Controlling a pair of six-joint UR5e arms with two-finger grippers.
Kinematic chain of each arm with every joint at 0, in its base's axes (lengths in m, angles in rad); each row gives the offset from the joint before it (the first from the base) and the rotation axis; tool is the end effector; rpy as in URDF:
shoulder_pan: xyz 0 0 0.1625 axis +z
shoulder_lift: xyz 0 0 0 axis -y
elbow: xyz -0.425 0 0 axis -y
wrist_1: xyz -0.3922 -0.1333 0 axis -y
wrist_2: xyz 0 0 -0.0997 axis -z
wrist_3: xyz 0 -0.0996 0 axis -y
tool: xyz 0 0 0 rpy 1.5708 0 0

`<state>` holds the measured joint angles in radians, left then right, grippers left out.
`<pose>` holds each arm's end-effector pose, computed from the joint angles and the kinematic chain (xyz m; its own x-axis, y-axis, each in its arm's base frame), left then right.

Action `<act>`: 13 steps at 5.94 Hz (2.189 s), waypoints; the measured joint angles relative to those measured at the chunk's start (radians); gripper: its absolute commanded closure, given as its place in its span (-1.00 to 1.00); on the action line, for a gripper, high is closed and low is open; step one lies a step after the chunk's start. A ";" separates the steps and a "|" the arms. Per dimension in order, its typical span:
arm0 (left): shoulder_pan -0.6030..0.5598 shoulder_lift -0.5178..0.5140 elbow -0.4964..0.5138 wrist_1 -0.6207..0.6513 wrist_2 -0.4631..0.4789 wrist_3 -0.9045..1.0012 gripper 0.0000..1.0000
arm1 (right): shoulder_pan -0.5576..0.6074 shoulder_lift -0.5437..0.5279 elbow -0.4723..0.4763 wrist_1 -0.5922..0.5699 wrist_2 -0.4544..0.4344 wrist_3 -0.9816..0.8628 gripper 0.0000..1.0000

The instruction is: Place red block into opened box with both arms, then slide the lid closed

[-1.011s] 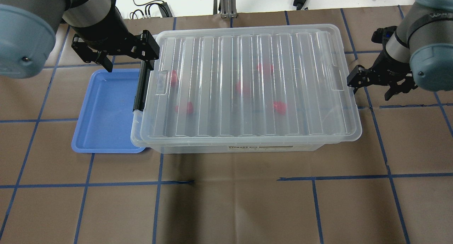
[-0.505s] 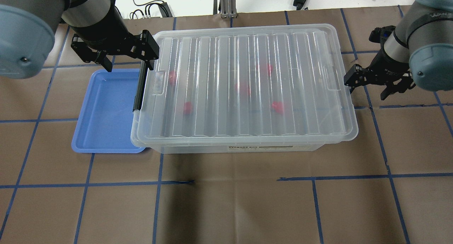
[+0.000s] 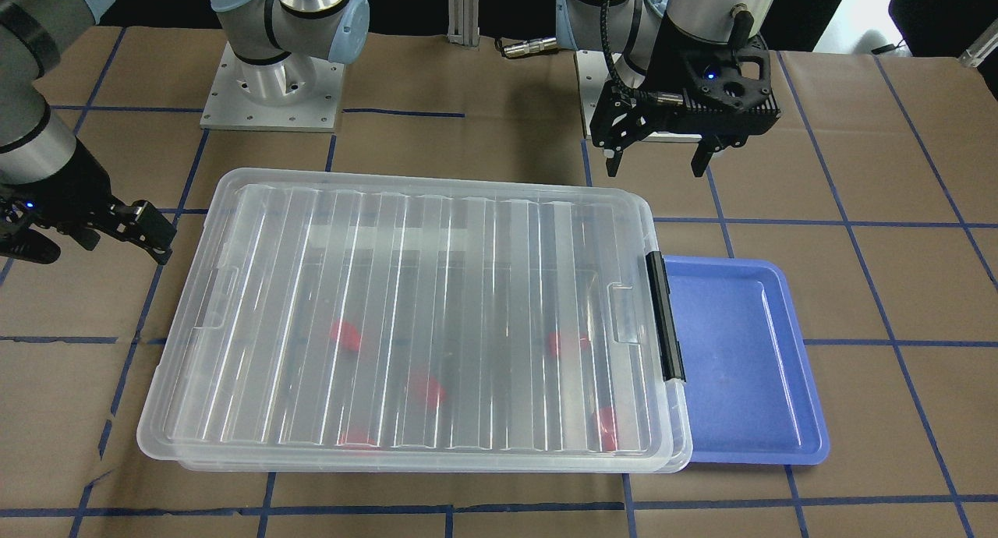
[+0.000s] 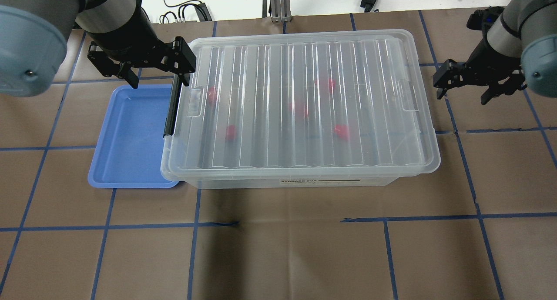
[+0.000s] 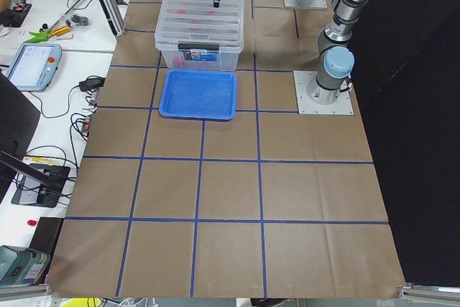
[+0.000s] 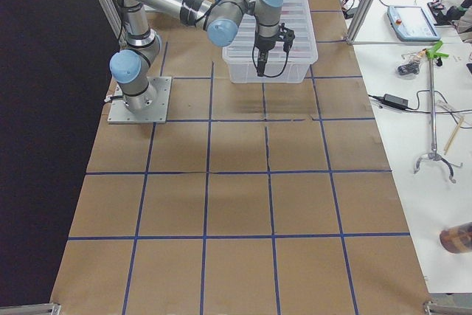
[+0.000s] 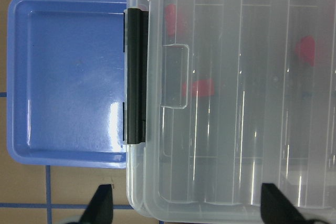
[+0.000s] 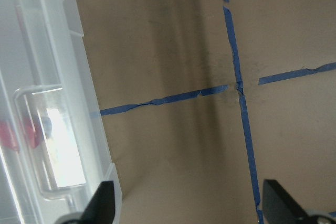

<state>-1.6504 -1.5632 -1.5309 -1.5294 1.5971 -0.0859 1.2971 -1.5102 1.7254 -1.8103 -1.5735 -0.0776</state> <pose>-0.1698 -0.4847 0.5158 -0.9998 -0.0083 -0.0185 -0.0066 0.9959 -0.0907 -0.0100 -0.5279 0.4058 -0.9808 0.1949 0.0046 0.1948 0.9806 -0.0240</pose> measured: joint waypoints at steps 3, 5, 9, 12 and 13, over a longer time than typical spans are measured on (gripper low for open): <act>0.001 0.000 0.000 0.001 0.001 0.002 -0.97 | 0.140 -0.072 -0.111 0.166 -0.002 0.054 -1.00; 0.004 0.001 0.002 0.007 0.000 0.035 -0.97 | 0.263 -0.087 -0.121 0.204 -0.001 0.138 -1.00; 0.012 -0.001 0.003 0.011 -0.009 0.060 -0.97 | 0.307 -0.077 -0.182 0.301 0.007 0.165 -1.00; 0.012 -0.002 0.002 0.012 -0.010 0.061 -0.97 | 0.307 -0.072 -0.187 0.305 0.001 0.164 -1.00; 0.012 -0.002 0.002 0.012 -0.010 0.061 -0.97 | 0.307 -0.071 -0.187 0.303 0.000 0.164 -1.00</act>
